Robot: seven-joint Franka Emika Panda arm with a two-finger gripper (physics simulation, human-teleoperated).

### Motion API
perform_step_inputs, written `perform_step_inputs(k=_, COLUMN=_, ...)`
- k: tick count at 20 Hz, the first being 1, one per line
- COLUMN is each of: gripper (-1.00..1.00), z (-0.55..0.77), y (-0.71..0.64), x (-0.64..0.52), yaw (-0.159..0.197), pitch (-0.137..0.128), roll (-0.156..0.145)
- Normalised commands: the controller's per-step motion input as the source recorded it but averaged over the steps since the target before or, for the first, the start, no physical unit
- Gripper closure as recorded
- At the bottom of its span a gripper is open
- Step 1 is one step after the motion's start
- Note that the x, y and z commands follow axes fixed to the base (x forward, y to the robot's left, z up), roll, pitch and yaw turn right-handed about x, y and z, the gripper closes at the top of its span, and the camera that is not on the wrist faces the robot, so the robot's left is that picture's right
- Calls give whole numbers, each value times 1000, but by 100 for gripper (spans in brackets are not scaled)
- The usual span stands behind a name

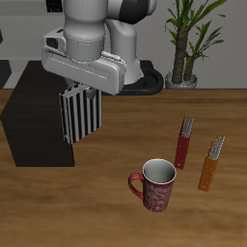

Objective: Place the striped book upright on top of the shelf and place the red mug on top of the shelf

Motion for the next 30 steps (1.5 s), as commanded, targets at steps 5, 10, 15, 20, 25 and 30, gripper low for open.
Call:
perform_step_inputs(k=5, gripper=100, z=288, y=-200, x=-819, yaw=-32, pitch=-66, roll=-18)
perform_step_inputs(k=10, gripper=100, z=247, y=-233, x=-666, yaw=-9, pitch=-65, roll=-26)
perform_step_inputs(k=15, gripper=100, z=146, y=-197, x=-483, yaw=-24, pitch=-37, roll=-10)
perform_step_inputs(k=20, gripper=100, z=-2, y=-356, x=-460, yaw=-103, pitch=-15, roll=-67)
perform_step_inputs(k=25, gripper=100, z=-114, y=-212, x=-489, yaw=-91, pitch=-36, roll=-13)
perform_step_inputs(k=30, gripper=100, z=8, y=-102, x=-553, yaw=-108, pitch=-46, roll=61)
